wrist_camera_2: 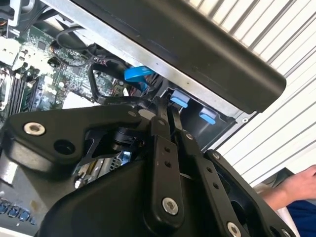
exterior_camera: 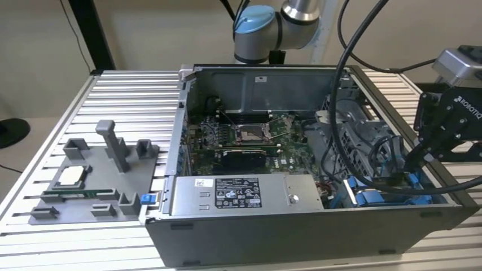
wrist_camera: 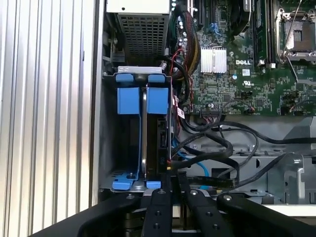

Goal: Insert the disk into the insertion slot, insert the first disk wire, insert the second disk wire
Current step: 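Insert the second disk wire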

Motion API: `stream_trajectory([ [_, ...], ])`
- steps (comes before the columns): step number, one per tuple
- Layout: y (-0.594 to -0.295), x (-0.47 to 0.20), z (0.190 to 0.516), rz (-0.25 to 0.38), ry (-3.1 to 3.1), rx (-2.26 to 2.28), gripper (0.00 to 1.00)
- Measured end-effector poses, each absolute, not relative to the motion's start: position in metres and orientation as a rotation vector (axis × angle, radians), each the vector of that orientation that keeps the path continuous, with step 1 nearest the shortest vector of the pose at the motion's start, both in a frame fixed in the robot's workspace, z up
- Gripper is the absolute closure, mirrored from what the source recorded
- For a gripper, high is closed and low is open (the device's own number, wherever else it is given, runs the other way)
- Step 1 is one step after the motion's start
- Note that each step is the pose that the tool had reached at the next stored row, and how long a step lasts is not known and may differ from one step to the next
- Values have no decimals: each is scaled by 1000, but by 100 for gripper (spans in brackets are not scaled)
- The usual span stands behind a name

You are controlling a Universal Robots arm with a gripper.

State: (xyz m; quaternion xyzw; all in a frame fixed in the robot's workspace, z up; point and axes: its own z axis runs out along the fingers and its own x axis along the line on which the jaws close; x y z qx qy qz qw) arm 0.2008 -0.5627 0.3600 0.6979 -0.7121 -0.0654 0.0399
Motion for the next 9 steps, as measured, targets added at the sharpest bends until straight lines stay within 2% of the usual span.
stream_trajectory([
  [9,-563,184,376,-201,-2182,2139,100],
])
